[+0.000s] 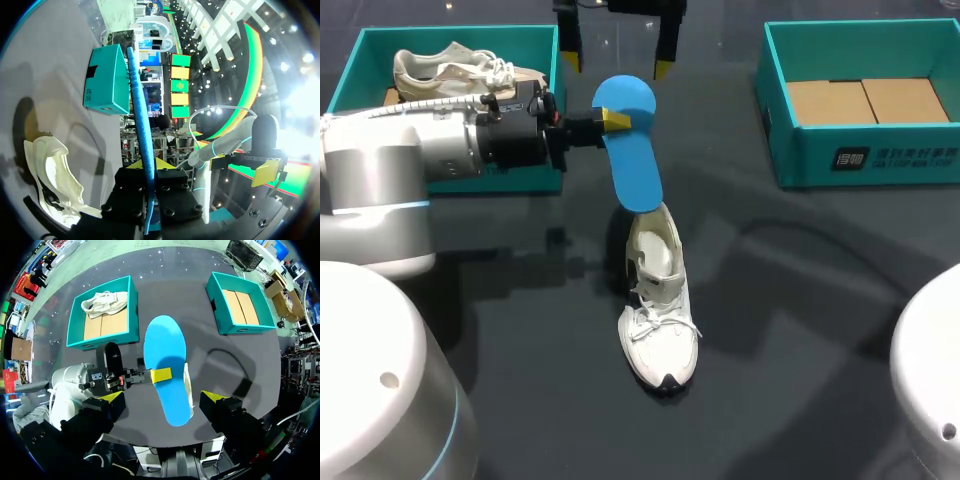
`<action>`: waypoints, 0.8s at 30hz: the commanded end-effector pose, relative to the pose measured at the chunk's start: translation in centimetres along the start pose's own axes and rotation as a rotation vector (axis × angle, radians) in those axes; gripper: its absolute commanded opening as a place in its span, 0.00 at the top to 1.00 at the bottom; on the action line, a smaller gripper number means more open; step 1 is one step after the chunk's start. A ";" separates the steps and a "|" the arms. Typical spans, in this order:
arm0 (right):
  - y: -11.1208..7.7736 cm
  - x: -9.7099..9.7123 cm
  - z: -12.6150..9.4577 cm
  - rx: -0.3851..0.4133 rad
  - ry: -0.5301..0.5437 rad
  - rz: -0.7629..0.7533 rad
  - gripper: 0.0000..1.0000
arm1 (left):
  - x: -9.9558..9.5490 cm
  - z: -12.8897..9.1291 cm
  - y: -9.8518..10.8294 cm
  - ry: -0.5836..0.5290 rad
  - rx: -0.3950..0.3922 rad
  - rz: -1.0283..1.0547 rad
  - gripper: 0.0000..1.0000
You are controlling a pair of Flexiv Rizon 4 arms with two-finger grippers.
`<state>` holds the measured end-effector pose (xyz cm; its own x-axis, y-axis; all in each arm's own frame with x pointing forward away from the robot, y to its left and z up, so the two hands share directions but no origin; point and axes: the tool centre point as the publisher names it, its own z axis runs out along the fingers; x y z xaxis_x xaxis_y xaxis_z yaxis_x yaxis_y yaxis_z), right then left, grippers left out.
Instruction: Take the shoe out of the shoebox, open the shoe tongue, remove and reinsert the insole, then place the shoe into the shoebox
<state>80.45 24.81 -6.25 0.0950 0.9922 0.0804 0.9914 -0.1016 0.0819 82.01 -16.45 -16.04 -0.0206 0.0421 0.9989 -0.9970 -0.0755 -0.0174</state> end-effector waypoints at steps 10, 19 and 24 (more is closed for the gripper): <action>0.3 -5.5 1.9 0.060 0.410 0.100 0.00 | 0.0 0.0 0.1 -0.002 -0.001 0.000 1.00; 0.9 -7.5 3.4 0.096 0.612 0.101 0.00 | 0.0 0.0 0.1 -0.002 -0.001 0.000 1.00; 1.0 -8.9 4.7 0.117 0.697 0.117 0.00 | 0.0 0.0 0.1 -0.002 -0.001 0.000 1.00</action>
<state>81.04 16.95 -10.76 0.1775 0.9301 0.3216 0.9841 -0.1658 -0.0638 82.01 -16.46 -16.04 -0.0207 0.0419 0.9989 -0.9970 -0.0752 -0.0175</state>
